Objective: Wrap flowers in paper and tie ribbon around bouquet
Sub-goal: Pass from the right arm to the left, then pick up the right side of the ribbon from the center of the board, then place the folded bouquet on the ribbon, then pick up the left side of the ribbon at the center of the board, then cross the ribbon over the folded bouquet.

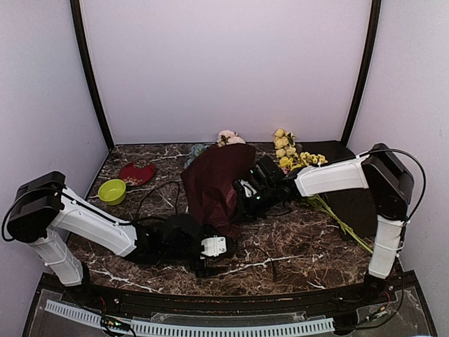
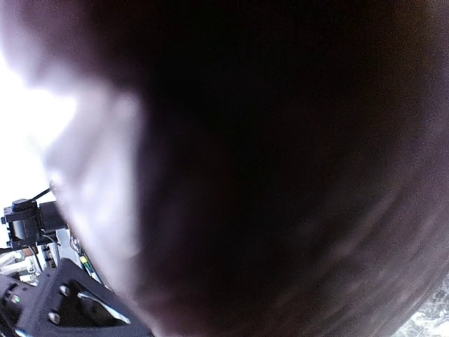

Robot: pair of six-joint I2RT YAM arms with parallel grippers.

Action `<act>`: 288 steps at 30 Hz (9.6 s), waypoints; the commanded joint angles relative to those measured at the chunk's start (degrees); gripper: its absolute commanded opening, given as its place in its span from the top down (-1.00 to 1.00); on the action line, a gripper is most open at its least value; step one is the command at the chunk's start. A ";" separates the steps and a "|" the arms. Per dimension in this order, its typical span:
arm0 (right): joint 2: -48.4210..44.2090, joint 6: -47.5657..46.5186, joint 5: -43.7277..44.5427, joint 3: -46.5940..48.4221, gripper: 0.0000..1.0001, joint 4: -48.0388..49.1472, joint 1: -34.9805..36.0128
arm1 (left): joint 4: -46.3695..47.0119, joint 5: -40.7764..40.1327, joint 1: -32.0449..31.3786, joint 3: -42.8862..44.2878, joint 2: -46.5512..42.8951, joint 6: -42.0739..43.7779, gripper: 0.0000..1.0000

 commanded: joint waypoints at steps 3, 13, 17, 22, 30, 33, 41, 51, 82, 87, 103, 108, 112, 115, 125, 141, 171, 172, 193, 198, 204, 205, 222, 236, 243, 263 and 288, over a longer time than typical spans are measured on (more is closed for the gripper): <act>-2.12 1.26 -1.31 -1.36 1.00 2.63 -0.05 | 12.56 -10.02 -0.99 0.92 6.75 4.43 -0.92; -2.32 1.44 -1.43 -1.43 1.00 2.74 -0.06 | 14.33 -8.64 -1.55 0.41 7.20 4.13 0.04; -2.30 1.45 -1.55 -1.57 1.00 2.62 -0.01 | 13.85 -8.12 -1.55 0.06 7.07 4.35 0.48; -2.92 -0.08 0.30 -1.52 0.82 -0.51 0.00 | 13.69 -7.28 -1.48 -0.42 6.78 4.51 0.81; -9.75 -5.31 9.89 -5.53 0.26 -12.65 -0.07 | 12.97 -5.38 -0.57 -0.78 5.88 3.39 1.00; -13.24 -5.35 11.96 -8.63 0.12 -16.19 0.14 | 12.92 -3.96 0.05 -1.44 5.11 2.32 1.00; -13.39 -5.74 21.75 -11.65 -0.17 -25.45 6.31 | 12.61 -3.06 0.74 -1.78 4.70 1.58 1.00; -7.55 -6.58 28.97 -9.06 0.62 -30.41 11.93 | 11.79 -2.70 1.27 -2.20 3.02 1.29 1.00; -21.86 -13.68 30.37 8.46 1.00 -9.12 -26.05 | 11.50 1.32 1.97 -1.04 3.36 -1.43 1.00; -23.64 -20.20 24.38 9.46 1.00 -3.78 -15.50 | 9.91 3.13 1.97 0.71 5.77 -2.44 1.00; 18.01 -24.00 0.09 44.72 1.00 -13.17 -0.47 | 8.42 4.79 1.97 1.90 7.92 -3.66 1.00; 23.61 -22.53 3.86 47.75 1.00 -16.22 -0.96 | 5.74 4.11 1.97 2.63 4.61 -4.76 0.45; 24.55 -18.99 5.40 45.85 1.00 -15.00 -2.71 | -0.70 5.81 2.01 3.83 -1.97 -6.73 -0.17; 24.80 -16.59 4.93 44.06 1.00 -13.36 -4.14 | -8.21 10.01 2.99 4.69 -7.76 -9.60 -0.36; 24.81 -16.25 3.23 43.31 1.00 -12.09 -4.21 | -43.65 -2.67 36.90 8.65 -13.40 -50.14 -0.46; 22.82 -16.33 1.54 42.67 1.00 -11.77 -2.49 | -37.80 -15.02 45.48 -0.32 -5.30 -54.52 -0.51; 19.83 -6.26 -2.80 44.92 1.00 -5.58 -2.75 | -24.04 9.10 28.03 28.14 -14.17 -21.17 1.00; 19.06 -5.12 -2.72 44.63 1.00 -4.89 -3.02 | -23.66 12.90 27.92 29.27 -12.79 -20.39 1.00; 11.64 -3.51 0.59 38.26 0.23 -3.02 -5.86 | -14.63 25.98 26.66 34.29 7.95 -16.25 1.00; 9.58 -4.55 0.43 37.02 -0.01 -3.95 -6.55 | -13.68 25.35 26.64 33.97 9.18 -17.07 1.00; 6.32 -5.47 -1.92 32.90 -0.04 -2.28 -8.29 | -13.06 22.80 26.75 33.83 9.18 -16.93 1.00; 5.40 -6.08 -2.54 31.88 -0.04 -1.84 -8.71 | -12.97 22.42 26.82 33.77 9.14 -16.97 1.00; 2.63 -18.33 -6.34 21.54 0.19 -0.42 -8.20 | -14.07 20.61 27.81 37.39 10.27 -15.28 1.00; 5.67 -16.87 -4.65 24.13 0.93 1.28 -8.16 | -17.00 25.79 28.08 38.97 10.64 -14.03 1.00; 5.42 -15.67 -0.90 24.03 1.00 1.55 -8.37 | -18.50 25.59 28.27 39.66 10.83 -13.96 0.95; 9.60 -8.16 1.76 26.61 1.00 5.01 -11.09 | -25.16 22.88 35.85 41.87 16.16 -15.64 -0.36; 11.31 -3.35 2.90 25.85 1.00 8.05 -11.06 | -24.68 28.41 34.34 39.64 18.50 -11.32 0.27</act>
